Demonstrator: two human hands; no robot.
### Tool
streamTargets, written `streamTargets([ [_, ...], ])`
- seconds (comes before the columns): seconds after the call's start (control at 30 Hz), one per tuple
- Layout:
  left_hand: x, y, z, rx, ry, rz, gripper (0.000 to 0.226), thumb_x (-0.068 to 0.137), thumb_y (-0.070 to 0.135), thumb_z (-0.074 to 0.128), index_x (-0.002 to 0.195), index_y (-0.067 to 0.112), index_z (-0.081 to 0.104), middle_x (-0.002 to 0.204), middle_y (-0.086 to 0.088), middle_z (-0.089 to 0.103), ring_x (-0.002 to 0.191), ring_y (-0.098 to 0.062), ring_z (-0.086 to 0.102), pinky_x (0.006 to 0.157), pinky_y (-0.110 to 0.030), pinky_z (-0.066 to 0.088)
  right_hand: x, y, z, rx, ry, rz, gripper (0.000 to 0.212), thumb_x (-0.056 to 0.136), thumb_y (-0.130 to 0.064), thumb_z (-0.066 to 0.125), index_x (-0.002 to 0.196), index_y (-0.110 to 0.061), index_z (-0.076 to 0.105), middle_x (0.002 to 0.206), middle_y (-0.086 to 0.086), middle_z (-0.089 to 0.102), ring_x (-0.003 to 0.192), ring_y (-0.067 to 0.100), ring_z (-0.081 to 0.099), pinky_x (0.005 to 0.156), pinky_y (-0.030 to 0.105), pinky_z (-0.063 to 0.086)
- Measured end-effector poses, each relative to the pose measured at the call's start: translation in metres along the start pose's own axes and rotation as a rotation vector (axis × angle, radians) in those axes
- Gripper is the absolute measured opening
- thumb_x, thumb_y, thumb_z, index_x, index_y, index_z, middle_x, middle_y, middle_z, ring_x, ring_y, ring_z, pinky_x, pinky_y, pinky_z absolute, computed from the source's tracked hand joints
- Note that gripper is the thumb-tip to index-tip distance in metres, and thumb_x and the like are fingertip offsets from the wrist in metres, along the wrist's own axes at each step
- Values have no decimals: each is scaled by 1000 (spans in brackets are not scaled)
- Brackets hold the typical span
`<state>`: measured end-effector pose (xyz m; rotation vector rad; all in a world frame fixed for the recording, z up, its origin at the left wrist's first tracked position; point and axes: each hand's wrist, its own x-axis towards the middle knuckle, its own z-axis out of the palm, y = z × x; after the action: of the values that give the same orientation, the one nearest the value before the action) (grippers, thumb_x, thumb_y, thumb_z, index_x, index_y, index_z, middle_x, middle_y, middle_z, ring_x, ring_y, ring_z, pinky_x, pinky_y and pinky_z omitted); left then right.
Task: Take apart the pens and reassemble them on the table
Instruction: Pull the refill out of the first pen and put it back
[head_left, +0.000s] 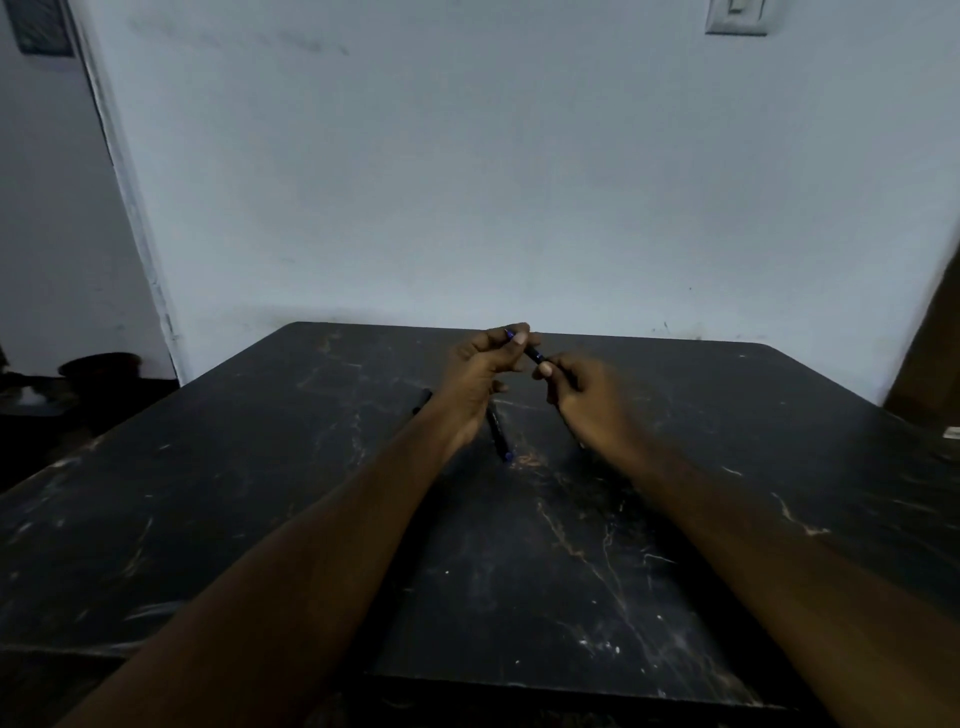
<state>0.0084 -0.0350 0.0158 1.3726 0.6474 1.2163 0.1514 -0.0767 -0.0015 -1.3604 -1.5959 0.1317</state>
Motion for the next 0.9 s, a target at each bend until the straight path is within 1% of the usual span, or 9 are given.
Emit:
streamTargets([
  [0.1, 1, -3, -3, 38, 103, 8, 20, 80, 39, 74, 76, 20, 70, 74, 9, 68, 63, -1, 55, 59, -21, 39, 0, 0, 2, -19, -13, -25, 27, 98, -24, 51, 89, -5, 67, 70, 15, 63, 58, 25, 53, 57, 35, 38],
  [0.17, 3, -4, -3, 36, 108, 2, 25, 78, 44, 75, 74, 20, 67, 71, 10, 67, 60, -1, 55, 58, -21, 39, 1, -1, 4, -9, -27, -23, 26, 98, -24, 50, 91, -7, 67, 69, 11, 62, 59, 19, 50, 58, 33, 37],
  [0.27, 3, -1, -1, 19, 43, -37, 24, 79, 49, 72, 74, 25, 71, 87, 7, 72, 73, -10, 57, 64, -31, 35, -1, 0, 3, 1, -30, -9, 26, 99, -26, 48, 93, -8, 67, 68, 7, 60, 57, 15, 48, 57, 32, 36],
  [0.33, 2, 1, 0, -24, -27, -33, 17, 83, 44, 67, 82, 30, 77, 106, 9, 73, 83, -12, 58, 65, -31, 35, -1, 1, 1, 15, -14, -1, 25, 99, -26, 48, 94, -10, 67, 66, 2, 58, 56, 14, 48, 55, 30, 36],
  [0.4, 3, 1, -1, -62, -65, -19, 15, 88, 33, 62, 95, 30, 75, 114, 10, 71, 86, -10, 59, 65, -29, 35, -2, 2, -1, 19, 5, 8, 23, 99, -25, 49, 95, -12, 67, 65, 0, 57, 54, 14, 48, 54, 29, 35],
  [0.5, 3, 0, -1, -52, -35, 3, 13, 91, 25, 63, 100, 25, 72, 107, 9, 73, 81, -7, 60, 61, -26, 37, 0, 3, 0, -2, 6, 4, 25, 99, -24, 49, 93, -8, 67, 65, 5, 58, 53, 14, 46, 54, 29, 33],
  [0.67, 3, -4, -5, 64, 100, -10, 25, 78, 44, 74, 85, 21, 70, 83, 6, 70, 70, -9, 54, 64, -28, 38, 0, 1, 2, -33, -10, -35, 25, 98, -24, 51, 89, -6, 66, 71, 16, 63, 61, 25, 53, 59, 35, 39],
  [0.77, 5, -3, -5, 3, 58, -34, 24, 78, 47, 74, 79, 24, 69, 89, 3, 72, 68, -8, 58, 60, -27, 38, -1, 0, 3, -23, -16, -26, 25, 98, -26, 50, 95, -7, 67, 73, 13, 62, 63, 22, 53, 59, 33, 40],
  [0.9, 5, -1, -4, -70, -54, -34, 23, 82, 38, 66, 102, 26, 71, 111, 6, 72, 78, -8, 62, 58, -23, 39, -1, 1, 0, -3, 0, -3, 25, 99, -25, 49, 97, -8, 67, 71, 8, 59, 60, 16, 50, 57, 30, 36],
])
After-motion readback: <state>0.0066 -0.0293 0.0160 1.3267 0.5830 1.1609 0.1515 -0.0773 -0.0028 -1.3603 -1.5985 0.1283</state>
